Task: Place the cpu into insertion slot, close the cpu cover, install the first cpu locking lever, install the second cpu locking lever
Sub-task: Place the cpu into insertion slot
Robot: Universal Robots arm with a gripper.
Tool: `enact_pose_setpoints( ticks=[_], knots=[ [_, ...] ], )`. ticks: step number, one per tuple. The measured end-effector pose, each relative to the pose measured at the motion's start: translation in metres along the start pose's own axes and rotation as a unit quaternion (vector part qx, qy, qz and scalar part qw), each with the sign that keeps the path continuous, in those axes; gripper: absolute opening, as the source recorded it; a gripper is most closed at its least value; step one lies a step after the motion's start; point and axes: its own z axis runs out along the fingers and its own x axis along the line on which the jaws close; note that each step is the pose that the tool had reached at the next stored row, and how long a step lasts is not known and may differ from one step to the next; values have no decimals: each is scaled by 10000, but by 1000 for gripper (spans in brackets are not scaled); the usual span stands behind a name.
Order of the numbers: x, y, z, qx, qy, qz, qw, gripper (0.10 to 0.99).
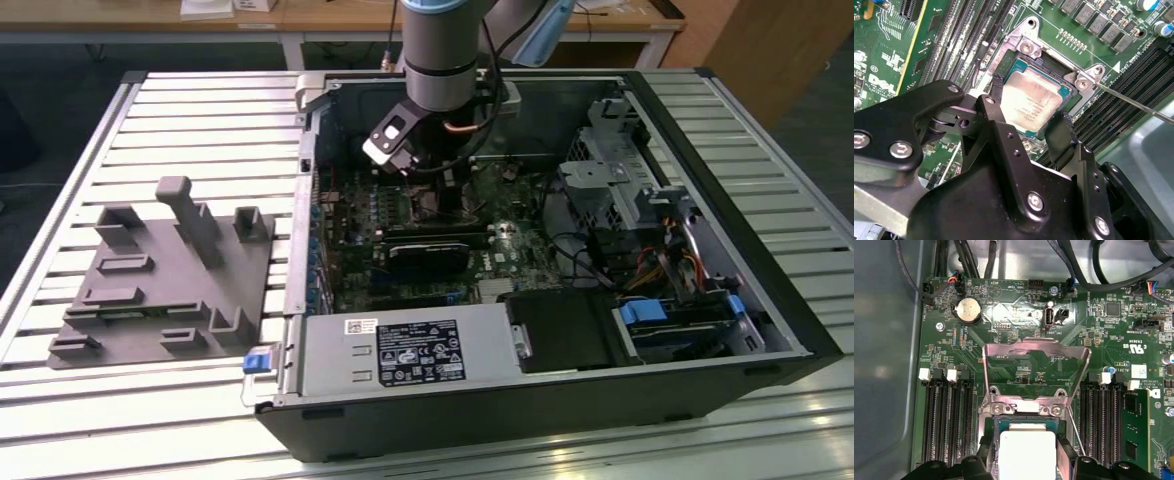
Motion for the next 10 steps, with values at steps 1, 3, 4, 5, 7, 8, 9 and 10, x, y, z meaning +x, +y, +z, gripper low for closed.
enact_pose_setpoints(
  ticks=[1, 3, 4, 5, 7, 8, 9, 10],
  knots=[
    [3, 0, 1, 0, 2, 2, 10000, 612],
    [7, 0, 3, 0, 7, 8, 10000, 612],
    [7, 0, 3, 0, 7, 10, 10000, 612],
    [7, -1, 3, 0, 7, 10, 10000, 612],
    [7, 0, 3, 0, 7, 11, 10000, 612],
    [8, 0, 0, 0, 7, 11, 10000, 612],
    [7, 0, -3, 0, 7, 11, 10000, 612],
    [7, 1, -8, 0, 7, 11, 10000, 612]
  ],
)
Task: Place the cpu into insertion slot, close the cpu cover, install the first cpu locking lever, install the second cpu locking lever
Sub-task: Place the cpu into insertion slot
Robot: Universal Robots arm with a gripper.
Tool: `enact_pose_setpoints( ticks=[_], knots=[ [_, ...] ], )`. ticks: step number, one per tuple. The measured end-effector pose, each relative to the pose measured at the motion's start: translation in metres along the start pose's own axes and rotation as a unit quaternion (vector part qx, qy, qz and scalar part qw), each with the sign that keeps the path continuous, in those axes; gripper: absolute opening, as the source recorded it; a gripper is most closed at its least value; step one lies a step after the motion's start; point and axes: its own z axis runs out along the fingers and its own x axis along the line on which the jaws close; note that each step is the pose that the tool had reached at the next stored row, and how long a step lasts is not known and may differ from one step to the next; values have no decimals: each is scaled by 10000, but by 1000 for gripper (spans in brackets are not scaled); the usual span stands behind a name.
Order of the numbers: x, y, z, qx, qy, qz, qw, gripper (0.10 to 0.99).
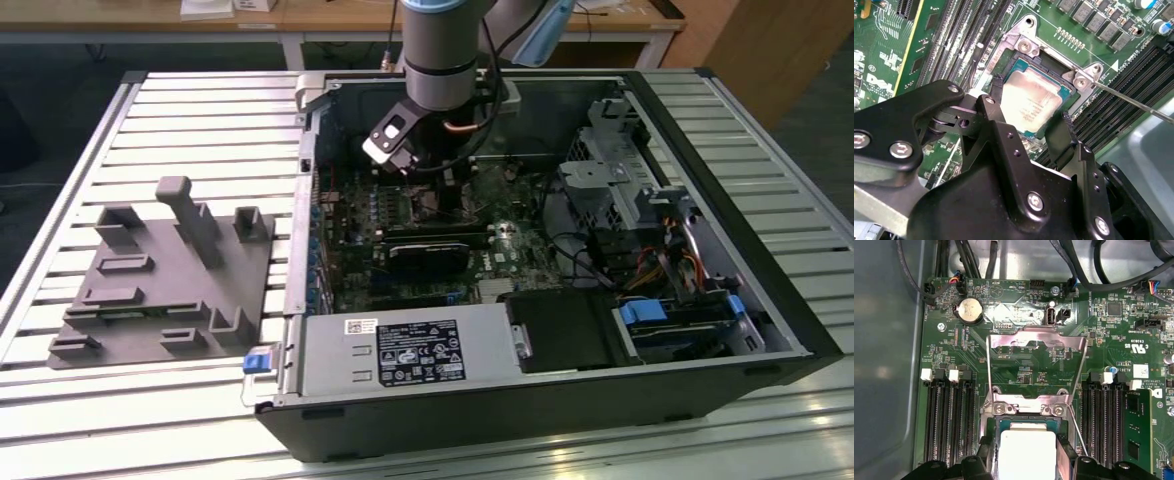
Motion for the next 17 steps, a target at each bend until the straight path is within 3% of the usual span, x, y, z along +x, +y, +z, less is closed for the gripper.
enact_pose_setpoints(
  ticks=[15, 17],
  knots=[
    [-1, 11, -127, 2, 0, 5, 10000, 600],
    [-3, 11, -136, 2, 0, 6, 10000, 475]
  ],
)
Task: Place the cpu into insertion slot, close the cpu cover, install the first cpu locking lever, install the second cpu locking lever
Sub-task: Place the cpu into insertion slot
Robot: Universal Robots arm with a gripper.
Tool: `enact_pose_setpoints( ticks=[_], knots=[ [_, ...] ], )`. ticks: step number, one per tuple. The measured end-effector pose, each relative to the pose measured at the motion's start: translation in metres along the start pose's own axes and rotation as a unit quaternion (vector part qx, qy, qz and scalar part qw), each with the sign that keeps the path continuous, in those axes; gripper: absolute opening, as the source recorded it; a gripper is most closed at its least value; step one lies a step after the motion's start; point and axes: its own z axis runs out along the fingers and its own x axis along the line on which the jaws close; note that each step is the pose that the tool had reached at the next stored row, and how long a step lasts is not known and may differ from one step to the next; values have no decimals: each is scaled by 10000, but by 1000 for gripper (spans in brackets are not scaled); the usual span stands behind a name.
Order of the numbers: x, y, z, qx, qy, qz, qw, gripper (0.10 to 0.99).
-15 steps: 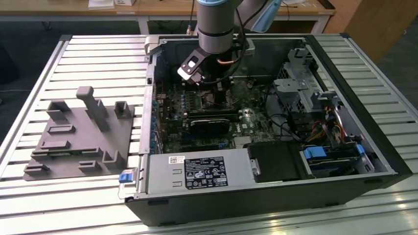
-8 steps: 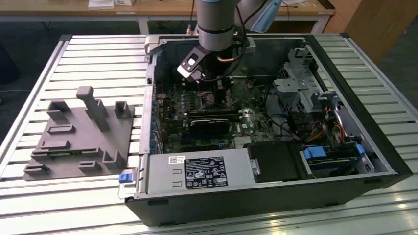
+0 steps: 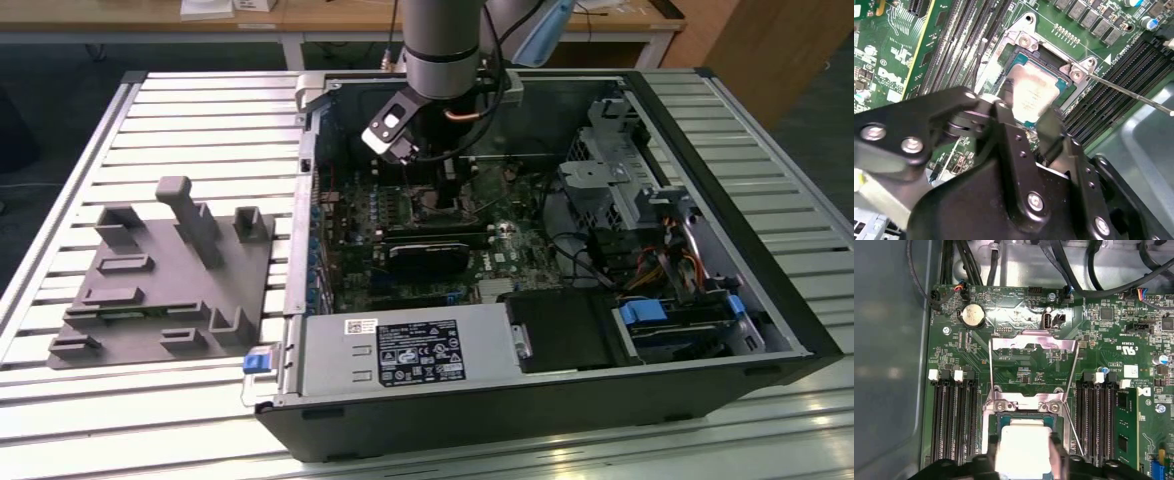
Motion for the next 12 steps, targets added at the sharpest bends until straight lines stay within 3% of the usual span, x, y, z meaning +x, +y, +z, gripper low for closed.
enact_pose_setpoints(
  ticks=[3, 6, 7, 9, 12],
  knots=[
    [-9, 0, -2, 0, 0, 1, 10000, 416],
    [-14, 1, -1, 0, 0, 2, 10000, 239],
    [-15, 1, -2, 1, -1, 1, 10000, 239],
    [-16, 1, -2, 1, 0, 1, 10000, 122],
    [-16, 2, -2, 1, 0, 1, 10000, 106]
  ],
)
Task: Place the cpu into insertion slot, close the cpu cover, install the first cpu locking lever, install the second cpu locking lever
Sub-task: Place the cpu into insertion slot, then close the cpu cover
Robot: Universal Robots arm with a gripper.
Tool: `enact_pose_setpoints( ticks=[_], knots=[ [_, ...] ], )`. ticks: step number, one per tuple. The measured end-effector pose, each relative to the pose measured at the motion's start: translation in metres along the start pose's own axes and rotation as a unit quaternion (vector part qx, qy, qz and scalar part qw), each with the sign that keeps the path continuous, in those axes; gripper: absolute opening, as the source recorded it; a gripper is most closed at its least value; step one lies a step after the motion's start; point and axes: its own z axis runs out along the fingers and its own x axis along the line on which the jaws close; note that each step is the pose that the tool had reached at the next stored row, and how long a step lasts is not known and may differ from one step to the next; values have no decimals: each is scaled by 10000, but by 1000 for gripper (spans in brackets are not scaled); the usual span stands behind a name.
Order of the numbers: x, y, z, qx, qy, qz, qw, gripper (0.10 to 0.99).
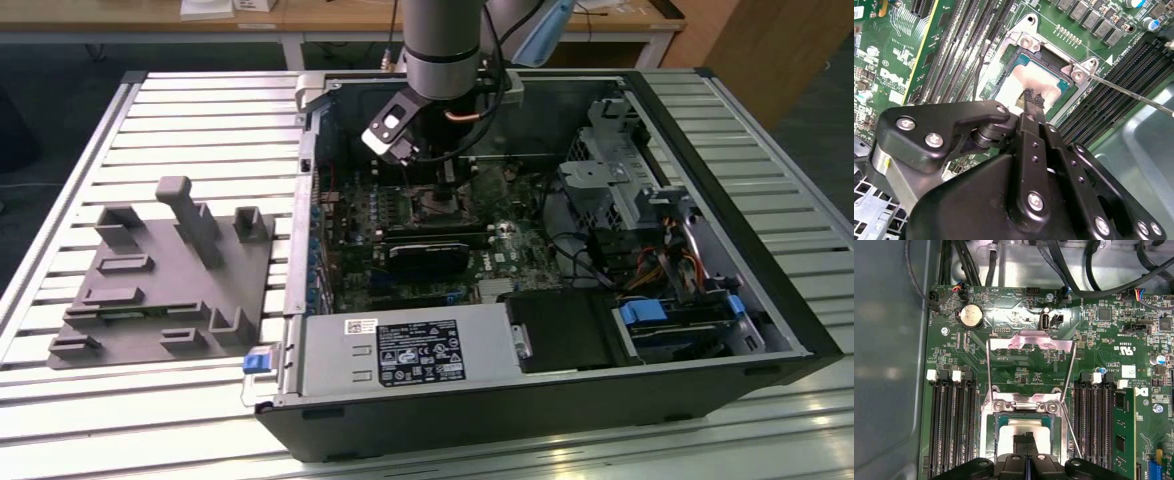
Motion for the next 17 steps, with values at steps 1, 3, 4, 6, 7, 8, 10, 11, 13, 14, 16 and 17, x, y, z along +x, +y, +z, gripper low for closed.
enact_pose_setpoints(
  ticks=[1, 3, 4, 6, 7, 8, 10, 11, 13, 14, 16, 17],
  knots=[
    [0, 0, 0, 0, 0, 0, 10000, 106],
    [0, 1, -1, 0, 0, 0, 10000, 106],
    [0, 1, -7, 0, 2, 0, 10000, 106],
    [0, 1, -9, 0, 3, 0, 10000, 106],
    [0, 1, -12, 1, 2, 0, 10000, 106],
    [-1, 2, -16, 1, 1, 0, 10000, 106],
    [0, 3, -26, 0, 2, 0, 10000, 106],
    [0, 3, -32, 0, 2, 0, 10000, 106],
    [-1, 4, -47, 0, 2, 0, 10000, 106],
    [-1, 5, -56, 0, 2, 0, 10000, 106],
    [-1, 6, -68, 0, 2, 0, 10000, 106],
    [-1, 6, -71, 0, 3, 0, 10000, 106]
  ],
)
